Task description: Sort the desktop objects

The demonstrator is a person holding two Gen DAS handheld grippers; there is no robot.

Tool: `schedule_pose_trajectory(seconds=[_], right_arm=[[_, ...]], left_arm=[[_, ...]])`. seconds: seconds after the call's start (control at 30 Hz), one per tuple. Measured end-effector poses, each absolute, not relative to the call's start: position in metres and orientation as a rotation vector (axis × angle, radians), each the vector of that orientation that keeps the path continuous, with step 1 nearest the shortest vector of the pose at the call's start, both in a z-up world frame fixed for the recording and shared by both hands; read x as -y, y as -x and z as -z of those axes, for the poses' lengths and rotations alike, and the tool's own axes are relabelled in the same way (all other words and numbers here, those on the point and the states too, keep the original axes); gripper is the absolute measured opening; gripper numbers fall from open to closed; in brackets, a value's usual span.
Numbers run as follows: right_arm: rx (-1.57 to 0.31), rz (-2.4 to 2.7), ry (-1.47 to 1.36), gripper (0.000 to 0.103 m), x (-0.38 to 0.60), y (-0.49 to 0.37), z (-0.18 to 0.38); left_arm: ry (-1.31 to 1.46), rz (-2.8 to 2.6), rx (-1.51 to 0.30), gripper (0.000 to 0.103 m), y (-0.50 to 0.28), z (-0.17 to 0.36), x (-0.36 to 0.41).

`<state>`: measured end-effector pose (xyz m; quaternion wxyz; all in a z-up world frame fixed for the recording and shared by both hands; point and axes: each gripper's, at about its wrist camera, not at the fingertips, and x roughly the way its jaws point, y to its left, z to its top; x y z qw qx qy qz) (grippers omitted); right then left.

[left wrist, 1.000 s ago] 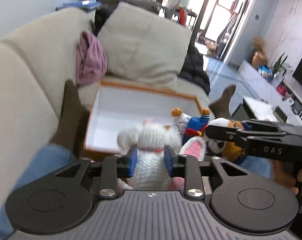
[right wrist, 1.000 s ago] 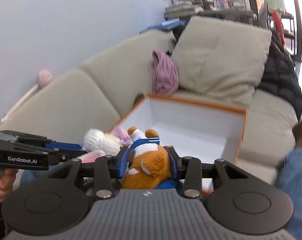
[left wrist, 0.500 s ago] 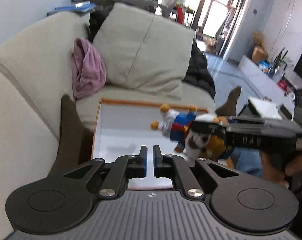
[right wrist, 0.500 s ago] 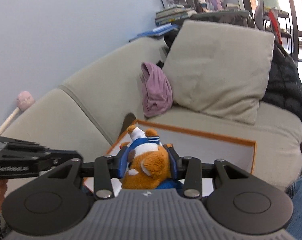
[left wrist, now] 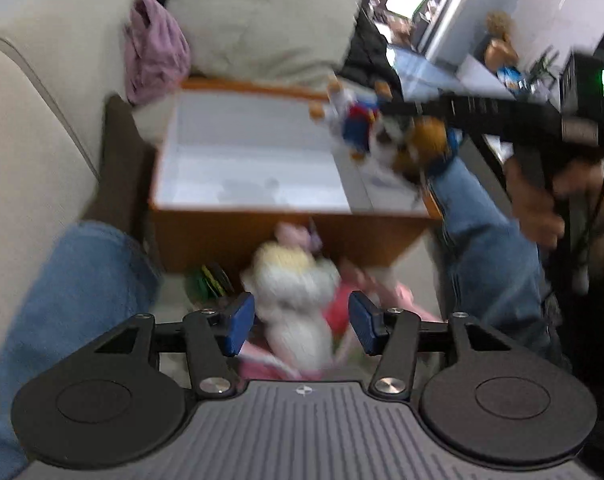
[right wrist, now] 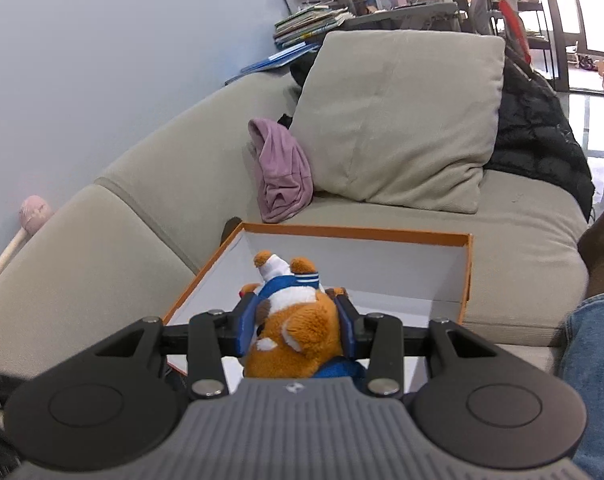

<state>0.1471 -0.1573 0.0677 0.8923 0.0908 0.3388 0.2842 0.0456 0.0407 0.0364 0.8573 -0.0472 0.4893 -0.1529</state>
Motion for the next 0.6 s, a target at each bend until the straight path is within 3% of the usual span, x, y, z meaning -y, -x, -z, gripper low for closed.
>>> schedule_pose_trajectory(seconds=[0.23,0.43,0.6], right_arm=[[-0.710,-0.601,-0.191,0.044,0.164,-0.142,-0.066],[-0.722,-0.607,-0.194,0.044,0.172,-0.139,-0.059],[-0.737,-0.602,-0.195,0.044,0.175,-0.144,-0.053]], left_arm=[[-0.071,0.263,-1.076,0.067,-0.057,0.002,-0.005],[-0.054,0.186,-1.091,0.070,-0.079,0.034,-0.003],[0.016,0.190,-1.072,0.056,-0.076,0.036,-0.016]])
